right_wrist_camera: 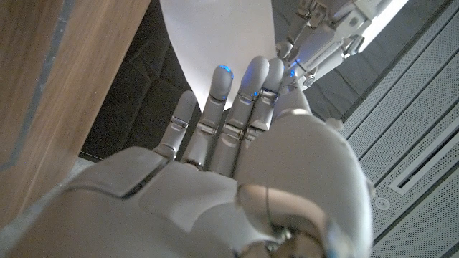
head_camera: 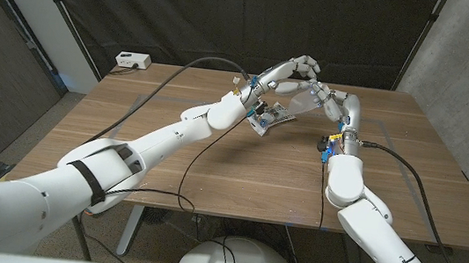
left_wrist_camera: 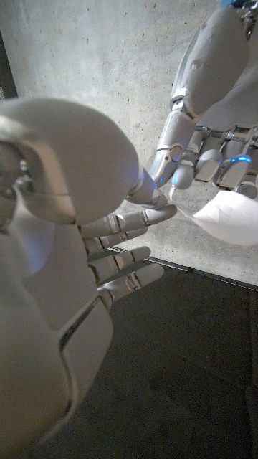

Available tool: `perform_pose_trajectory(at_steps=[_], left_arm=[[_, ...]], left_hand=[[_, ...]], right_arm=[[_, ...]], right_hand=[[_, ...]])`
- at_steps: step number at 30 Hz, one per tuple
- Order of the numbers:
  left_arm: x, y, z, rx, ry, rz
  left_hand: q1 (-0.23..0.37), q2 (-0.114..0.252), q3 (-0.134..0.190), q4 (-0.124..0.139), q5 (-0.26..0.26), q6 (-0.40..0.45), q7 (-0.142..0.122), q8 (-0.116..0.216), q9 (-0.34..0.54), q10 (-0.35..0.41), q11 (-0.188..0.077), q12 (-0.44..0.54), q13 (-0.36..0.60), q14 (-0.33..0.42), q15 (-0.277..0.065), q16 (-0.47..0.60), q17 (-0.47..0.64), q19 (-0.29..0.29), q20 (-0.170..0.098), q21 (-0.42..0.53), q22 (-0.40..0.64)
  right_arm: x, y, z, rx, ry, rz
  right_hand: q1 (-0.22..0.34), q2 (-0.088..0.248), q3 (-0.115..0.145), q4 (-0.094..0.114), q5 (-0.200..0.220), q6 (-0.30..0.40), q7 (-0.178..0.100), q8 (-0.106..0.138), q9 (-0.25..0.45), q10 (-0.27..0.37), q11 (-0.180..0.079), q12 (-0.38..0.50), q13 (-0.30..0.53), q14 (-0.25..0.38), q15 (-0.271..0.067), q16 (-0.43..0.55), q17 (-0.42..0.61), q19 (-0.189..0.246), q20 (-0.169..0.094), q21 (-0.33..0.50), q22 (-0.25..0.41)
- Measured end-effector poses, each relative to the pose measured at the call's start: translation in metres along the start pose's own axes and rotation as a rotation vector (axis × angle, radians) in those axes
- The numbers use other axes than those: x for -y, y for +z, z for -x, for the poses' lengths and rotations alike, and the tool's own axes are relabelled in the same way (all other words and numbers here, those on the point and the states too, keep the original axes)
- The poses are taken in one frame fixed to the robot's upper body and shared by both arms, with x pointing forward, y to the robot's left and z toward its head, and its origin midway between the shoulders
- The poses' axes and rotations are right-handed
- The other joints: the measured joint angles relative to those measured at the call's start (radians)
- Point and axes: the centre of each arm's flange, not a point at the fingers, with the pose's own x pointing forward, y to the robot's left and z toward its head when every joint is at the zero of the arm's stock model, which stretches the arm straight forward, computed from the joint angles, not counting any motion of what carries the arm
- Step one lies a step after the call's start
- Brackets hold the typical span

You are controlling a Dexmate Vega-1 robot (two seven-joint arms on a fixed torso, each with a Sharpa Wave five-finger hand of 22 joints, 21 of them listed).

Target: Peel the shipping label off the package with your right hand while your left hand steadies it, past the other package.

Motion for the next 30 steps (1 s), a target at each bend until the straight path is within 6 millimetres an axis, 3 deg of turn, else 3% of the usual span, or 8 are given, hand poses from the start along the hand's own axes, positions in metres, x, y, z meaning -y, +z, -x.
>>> perform_pose_trajectory(at_steps=[10,20,22,25,27,30], left_arm=[[-0.002,-0.017,-0.005,-0.103,-0.031,0.165],[0.003,-0.042,-0.006,-0.25,-0.078,0.478],[0.003,-0.044,-0.007,-0.257,-0.074,0.562],[0.002,-0.044,-0.007,-0.252,-0.073,0.605],[0.002,-0.044,-0.007,-0.244,-0.063,0.626],[0.001,-0.043,-0.008,-0.23,-0.053,0.629]], left_hand=[[-0.003,0.003,0.0,0.0,0.0,0.0,0.0,0.0,0.001,0.0,0.0,0.0,0.0,0.0,0.0,-0.004,0.0,-0.002,-0.002,0.0,0.0],[-0.007,0.007,0.006,0.0,-0.008,0.0,0.0,0.0,0.002,0.0,0.0,0.0,0.007,0.0,0.0,-0.008,-0.005,-0.008,-0.008,0.0,0.003],[-0.009,0.01,0.006,0.0,-0.007,0.0,0.0,0.0,0.002,0.0,0.0,0.0,0.007,0.0,0.0,-0.008,-0.005,-0.008,-0.008,0.0,0.003],[-0.009,0.01,0.006,0.0,-0.004,0.0,0.0,0.0,0.002,0.0,0.0,0.0,0.007,0.0,0.0,-0.008,-0.005,-0.008,-0.008,0.0,0.003],[-0.009,0.01,0.006,0.0,-0.004,-0.004,-0.004,0.0,0.002,0.0,0.0,0.0,0.007,0.0,0.0,-0.008,-0.005,-0.008,-0.008,0.0,0.003],[-0.009,0.01,0.006,0.0,-0.004,-0.004,-0.004,0.001,0.002,0.0,0.0,0.0,0.007,0.0,0.0,-0.008,-0.004,-0.008,-0.008,0.0,0.003]], right_arm=[[-0.003,0.0,-0.004,0.054,-0.027,0.027],[-0.007,-0.001,-0.008,0.078,-0.036,0.052],[-0.008,-0.002,-0.008,0.079,-0.037,0.055],[-0.009,-0.001,-0.009,0.08,-0.037,0.053],[-0.009,-0.001,-0.01,0.063,-0.029,0.056],[-0.009,-0.002,-0.012,0.036,-0.015,0.055]], right_hand=[[0.003,0.003,0.021,0.007,0.021,-0.002,0.009,0.003,0.011,-0.013,0.001,0.02,0.031,-0.009,0.005,0.005,0.019,-0.004,-0.003,-0.006,0.018],[0.002,0.002,0.035,0.02,0.051,-0.001,0.015,0.012,0.025,-0.02,0.001,0.029,0.038,-0.014,0.0,0.005,0.032,0.004,-0.011,-0.024,0.025],[-0.016,-0.016,0.05,0.014,0.062,0.007,0.006,0.021,0.028,-0.016,-0.004,0.029,0.029,-0.014,0.0,0.001,0.031,0.017,-0.009,-0.025,0.027],[-0.044,-0.051,0.052,0.014,0.066,0.016,-0.014,0.025,0.035,-0.007,-0.015,0.033,0.024,-0.01,0.004,0.0,0.027,0.02,-0.005,-0.025,0.034],[-0.093,-0.061,0.035,0.037,0.07,-0.004,-0.015,0.022,0.042,-0.032,-0.01,0.033,0.03,-0.01,0.004,0.0,0.019,0.006,0.009,-0.025,0.044],[-0.164,-0.07,0.015,0.057,0.078,-0.037,0.008,0.003,0.046,-0.064,0.011,0.024,0.031,-0.025,0.004,0.0,0.006,-0.01,0.024,-0.025,0.063]])
